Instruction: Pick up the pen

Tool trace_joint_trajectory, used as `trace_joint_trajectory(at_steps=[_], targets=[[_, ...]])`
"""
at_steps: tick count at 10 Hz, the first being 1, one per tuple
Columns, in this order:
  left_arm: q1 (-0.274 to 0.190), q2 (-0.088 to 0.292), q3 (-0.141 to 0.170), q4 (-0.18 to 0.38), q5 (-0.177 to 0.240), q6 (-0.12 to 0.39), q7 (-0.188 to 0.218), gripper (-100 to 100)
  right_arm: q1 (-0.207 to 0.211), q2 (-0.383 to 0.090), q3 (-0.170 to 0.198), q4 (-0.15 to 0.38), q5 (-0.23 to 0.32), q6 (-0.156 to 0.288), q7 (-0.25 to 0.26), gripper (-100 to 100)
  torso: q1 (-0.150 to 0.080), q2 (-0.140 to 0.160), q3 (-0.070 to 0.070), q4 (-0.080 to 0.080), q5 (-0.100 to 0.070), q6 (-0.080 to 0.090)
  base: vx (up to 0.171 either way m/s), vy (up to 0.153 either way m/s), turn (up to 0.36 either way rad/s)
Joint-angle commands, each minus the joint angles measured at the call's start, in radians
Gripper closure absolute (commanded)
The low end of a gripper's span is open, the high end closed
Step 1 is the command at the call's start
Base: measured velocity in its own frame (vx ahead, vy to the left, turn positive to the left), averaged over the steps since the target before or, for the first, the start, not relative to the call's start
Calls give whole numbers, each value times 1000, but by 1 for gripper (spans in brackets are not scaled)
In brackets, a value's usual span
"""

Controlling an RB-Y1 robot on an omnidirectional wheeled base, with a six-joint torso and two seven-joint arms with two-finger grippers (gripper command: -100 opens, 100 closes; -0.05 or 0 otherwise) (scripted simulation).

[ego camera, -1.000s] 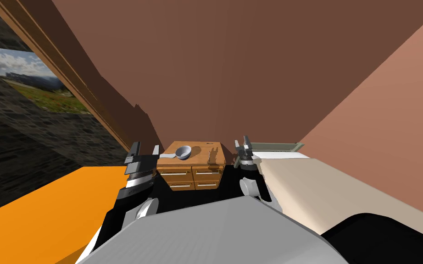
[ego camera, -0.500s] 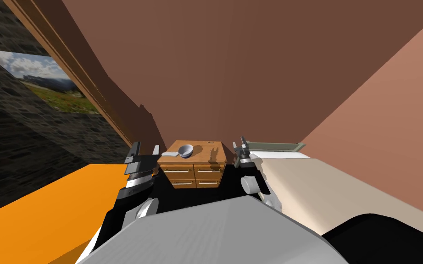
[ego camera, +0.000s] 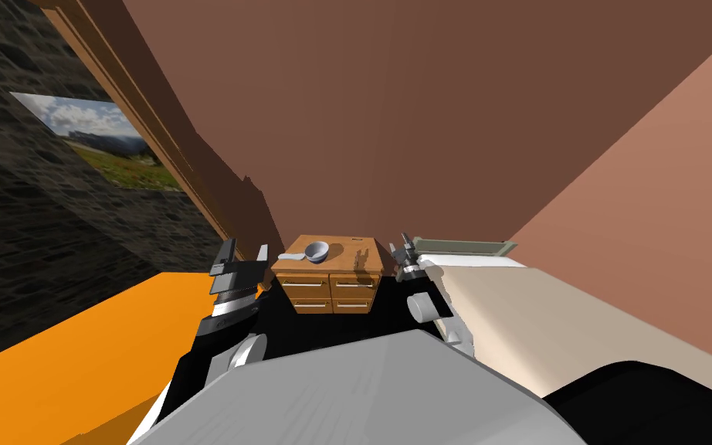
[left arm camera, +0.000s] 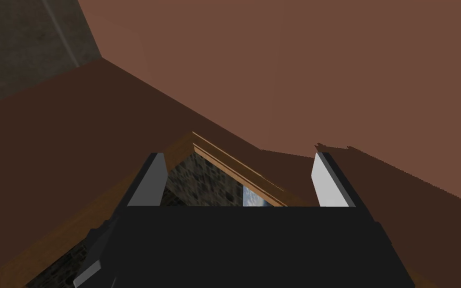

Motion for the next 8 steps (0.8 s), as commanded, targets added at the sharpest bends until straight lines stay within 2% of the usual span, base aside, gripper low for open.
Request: trace_joint_trajectory(at_steps=[1,2,3,4,7,8], targets=[[0,0,0,0,0,0,0,0,-20,-35,-12,30,-27,50,-50,-100,0,0,0,0,0,0,-47,41,44],[0,0,0,0,0,0,0,0,-20,-35,-12,30,-27,74,-72,-100,0,0,0,0,0,0,-39,32,19],[0,0,0,0,0,0,0,0,-39,-63,-21,58,-50,113,-102,-100,0,0,0,0,0,0,-41,37,42],[0,0,0,0,0,0,0,0,-39,-63,-21,58,-50,134,-128,-100,0,0,0,0,0,0,-39,38,22],[0,0,0,0,0,0,0,0,-78,-119,-38,117,-96,218,-213,-100,0,0,0,0,0,0,-46,44,39],[0,0,0,0,0,0,0,0,-78,-119,-38,117,-96,250,-242,-100,0,0,0,0,0,0,-35,37,21]])
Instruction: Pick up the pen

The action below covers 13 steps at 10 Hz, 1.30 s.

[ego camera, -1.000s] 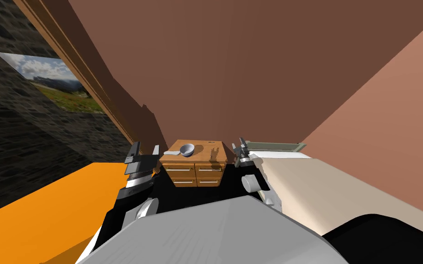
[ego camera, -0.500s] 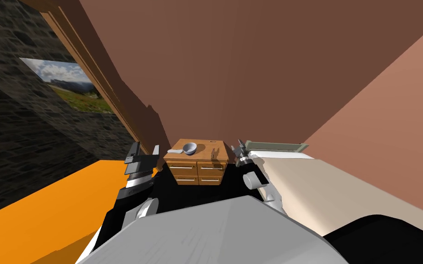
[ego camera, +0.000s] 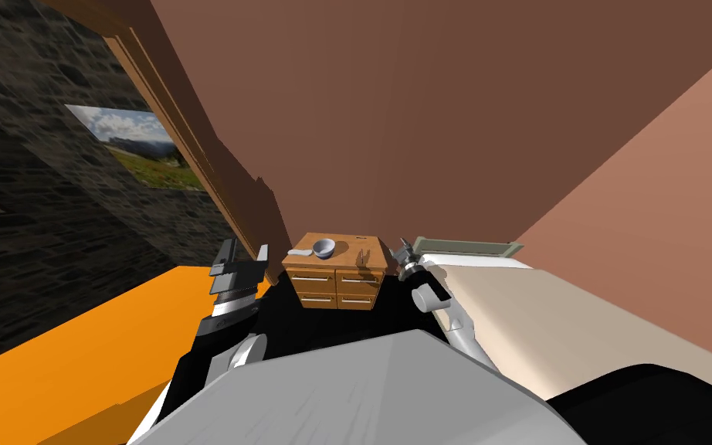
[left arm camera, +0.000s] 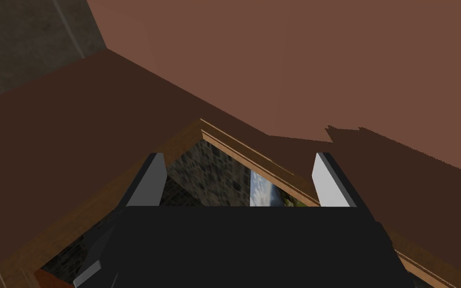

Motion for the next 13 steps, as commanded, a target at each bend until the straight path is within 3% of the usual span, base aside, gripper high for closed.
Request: trace_joint_trajectory(at_steps=[1,2,7,10,12,13], targets=[[0,0,0,0,0,0,0,0,-2,2,0,-1,0,32,-18,-100,0,0,0,0,0,0,-7,18,-8],[0,0,0,0,0,0,0,0,-22,-25,-8,29,-23,69,-64,-100,-1,-1,-1,0,0,0,-18,36,50],[0,0,0,0,0,0,0,0,-61,-78,-24,93,-68,215,-187,-100,1,-1,-1,0,0,0,-24,51,32],[0,0,0,0,0,0,0,0,-99,-126,-38,160,-111,308,-272,-100,0,-2,-1,0,0,0,-3,54,37],[0,0,0,0,0,0,0,0,-99,-126,-38,160,-111,333,-295,-100,1,-3,-2,-1,0,0,7,38,5],[0,0,0,0,0,0,0,0,-118,-148,-44,195,-131,370,-340,-100,0,-3,-2,-1,0,0,5,50,47]])
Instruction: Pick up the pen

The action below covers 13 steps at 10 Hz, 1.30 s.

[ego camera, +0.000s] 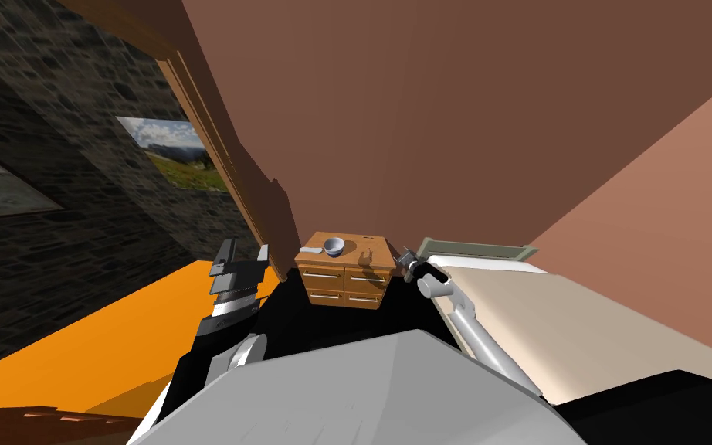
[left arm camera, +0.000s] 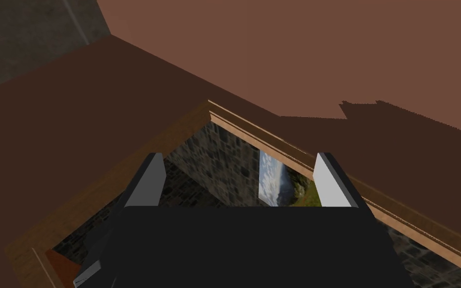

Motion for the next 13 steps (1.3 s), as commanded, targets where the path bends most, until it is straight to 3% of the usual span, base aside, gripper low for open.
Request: trace_joint_trajectory(at_steps=[1,6,7,8,9,10,13], targets=[[0,0,0,0,0,0,0,0,-5,-7,-3,13,-8,43,-32,-100,0,0,0,0,0,0,5,50,24],[0,0,0,0,0,0,0,0,-58,-61,-20,121,-64,180,-166,-100,1,-2,-1,0,0,0,28,62,30],[0,0,0,0,0,0,0,0,-58,-61,-20,121,-64,206,-175,-100,1,-2,-1,-1,0,0,37,60,16],[0,0,0,0,0,0,0,0,-75,-74,-24,158,-81,236,-213,-100,1,-2,-1,-1,0,0,42,65,39],[0,0,0,0,0,0,0,0,-75,-74,-24,158,-81,257,-219,-100,1,-2,-1,-1,0,0,35,59,13],[0,0,0,0,0,0,0,0,-91,-85,-28,195,-97,292,-260,-100,1,-2,-1,0,0,0,46,79,36],[0,0,0,0,0,0,0,0,-106,-93,-31,232,-113,353,-300,-100,1,-3,-2,-1,0,0,52,65,20]])
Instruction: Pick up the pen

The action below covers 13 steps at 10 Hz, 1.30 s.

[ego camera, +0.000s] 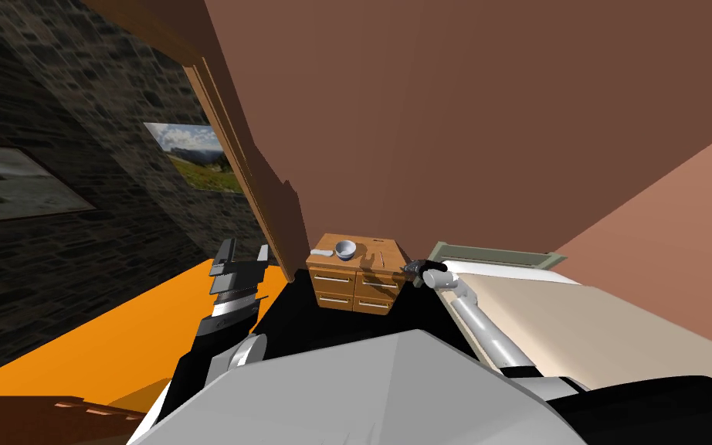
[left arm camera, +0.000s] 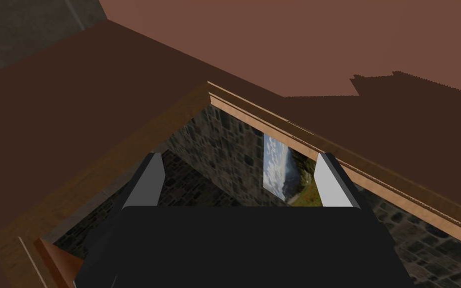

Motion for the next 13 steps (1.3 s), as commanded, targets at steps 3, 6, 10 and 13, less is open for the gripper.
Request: trace_joint_trajectory(at_steps=[3,6,10,13], targets=[[0,0,0,0,0,0,0,0,-32,-9,-5,79,-26,98,-83,-100,0,0,0,0,0,0,67,76,24],[0,0,0,0,0,0,0,0,-58,-17,-9,148,-51,167,-147,-100,0,-2,-1,0,0,0,91,69,29],[0,0,0,0,0,0,0,0,-92,-27,-13,239,-85,278,-235,-100,2,-3,-2,-1,0,0,103,95,28],[0,0,0,0,0,0,0,0,-111,-36,-16,289,-104,344,-283,-100,0,-2,-1,0,0,0,87,66,20]])
